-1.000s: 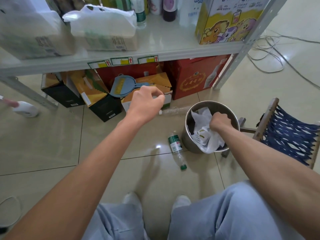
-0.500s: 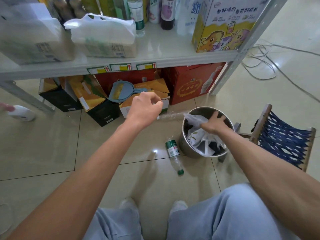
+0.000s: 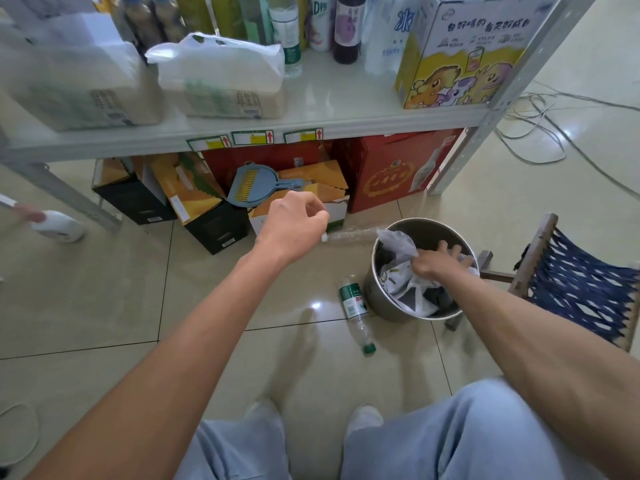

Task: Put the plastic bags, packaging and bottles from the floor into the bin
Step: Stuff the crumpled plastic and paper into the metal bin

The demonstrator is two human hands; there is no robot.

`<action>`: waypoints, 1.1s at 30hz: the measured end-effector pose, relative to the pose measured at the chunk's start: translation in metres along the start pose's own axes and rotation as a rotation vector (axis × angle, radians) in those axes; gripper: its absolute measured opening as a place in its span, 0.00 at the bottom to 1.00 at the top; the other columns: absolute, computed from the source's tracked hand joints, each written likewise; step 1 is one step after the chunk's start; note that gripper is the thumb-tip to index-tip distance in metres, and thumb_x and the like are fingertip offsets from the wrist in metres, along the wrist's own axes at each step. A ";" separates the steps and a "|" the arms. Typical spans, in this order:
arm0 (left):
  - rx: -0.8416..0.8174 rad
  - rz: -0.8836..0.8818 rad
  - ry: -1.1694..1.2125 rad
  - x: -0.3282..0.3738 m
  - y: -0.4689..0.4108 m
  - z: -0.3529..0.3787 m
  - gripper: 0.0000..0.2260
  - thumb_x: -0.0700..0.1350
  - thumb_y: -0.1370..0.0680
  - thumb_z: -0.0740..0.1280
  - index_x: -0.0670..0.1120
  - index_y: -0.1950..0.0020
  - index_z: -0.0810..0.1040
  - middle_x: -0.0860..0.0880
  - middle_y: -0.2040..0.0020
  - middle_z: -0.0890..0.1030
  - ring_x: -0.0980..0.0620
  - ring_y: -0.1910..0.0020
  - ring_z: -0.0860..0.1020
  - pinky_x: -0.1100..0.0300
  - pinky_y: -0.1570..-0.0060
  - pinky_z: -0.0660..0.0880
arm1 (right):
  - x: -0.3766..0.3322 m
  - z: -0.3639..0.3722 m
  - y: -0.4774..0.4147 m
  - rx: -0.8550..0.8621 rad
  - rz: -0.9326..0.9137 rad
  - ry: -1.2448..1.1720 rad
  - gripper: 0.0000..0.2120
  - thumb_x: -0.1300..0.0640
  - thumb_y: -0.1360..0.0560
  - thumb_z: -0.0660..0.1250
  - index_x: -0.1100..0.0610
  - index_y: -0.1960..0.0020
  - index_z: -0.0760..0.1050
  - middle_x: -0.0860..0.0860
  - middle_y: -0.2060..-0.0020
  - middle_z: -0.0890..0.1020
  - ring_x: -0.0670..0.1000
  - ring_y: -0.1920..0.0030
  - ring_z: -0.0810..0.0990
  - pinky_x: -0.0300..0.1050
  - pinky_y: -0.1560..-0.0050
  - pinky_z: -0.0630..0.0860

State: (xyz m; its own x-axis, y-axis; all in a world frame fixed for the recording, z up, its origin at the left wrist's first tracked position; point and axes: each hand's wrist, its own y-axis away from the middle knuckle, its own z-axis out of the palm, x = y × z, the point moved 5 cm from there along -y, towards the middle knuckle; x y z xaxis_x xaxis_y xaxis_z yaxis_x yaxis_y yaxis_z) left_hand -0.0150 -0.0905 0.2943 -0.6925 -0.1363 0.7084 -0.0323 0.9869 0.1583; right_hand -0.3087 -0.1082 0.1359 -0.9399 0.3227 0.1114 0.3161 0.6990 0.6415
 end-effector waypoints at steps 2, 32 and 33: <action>-0.016 0.004 -0.005 0.001 -0.002 0.004 0.10 0.45 0.21 0.65 0.47 0.44 0.84 0.49 0.48 0.83 0.52 0.49 0.81 0.60 0.53 0.76 | -0.006 -0.001 -0.001 -0.017 0.011 -0.003 0.28 0.45 0.20 0.50 0.47 0.21 0.62 0.58 0.19 0.50 0.66 0.21 0.46 0.73 0.28 0.47; -0.529 -0.261 -0.204 -0.117 0.053 0.192 0.11 0.40 0.23 0.62 0.42 0.46 0.82 0.42 0.44 0.83 0.42 0.45 0.81 0.55 0.50 0.75 | -0.024 -0.049 0.125 0.046 -0.173 -0.555 0.16 0.52 0.24 0.63 0.57 0.40 0.78 0.55 0.48 0.82 0.53 0.57 0.78 0.45 0.62 0.73; -0.545 -0.274 -0.173 -0.126 0.056 0.211 0.12 0.41 0.23 0.61 0.43 0.43 0.82 0.42 0.42 0.83 0.42 0.43 0.80 0.57 0.48 0.74 | -0.023 -0.057 0.120 0.077 -0.163 -0.568 0.13 0.52 0.23 0.62 0.56 0.42 0.77 0.54 0.52 0.81 0.49 0.62 0.75 0.43 0.67 0.67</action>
State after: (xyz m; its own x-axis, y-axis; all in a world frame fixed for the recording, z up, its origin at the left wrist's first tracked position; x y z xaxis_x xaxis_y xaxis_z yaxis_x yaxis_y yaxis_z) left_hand -0.0819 0.0003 0.0691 -0.8193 -0.3165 0.4780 0.1150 0.7262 0.6778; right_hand -0.2565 -0.0682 0.2540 -0.7674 0.4832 -0.4215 0.2015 0.8058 0.5568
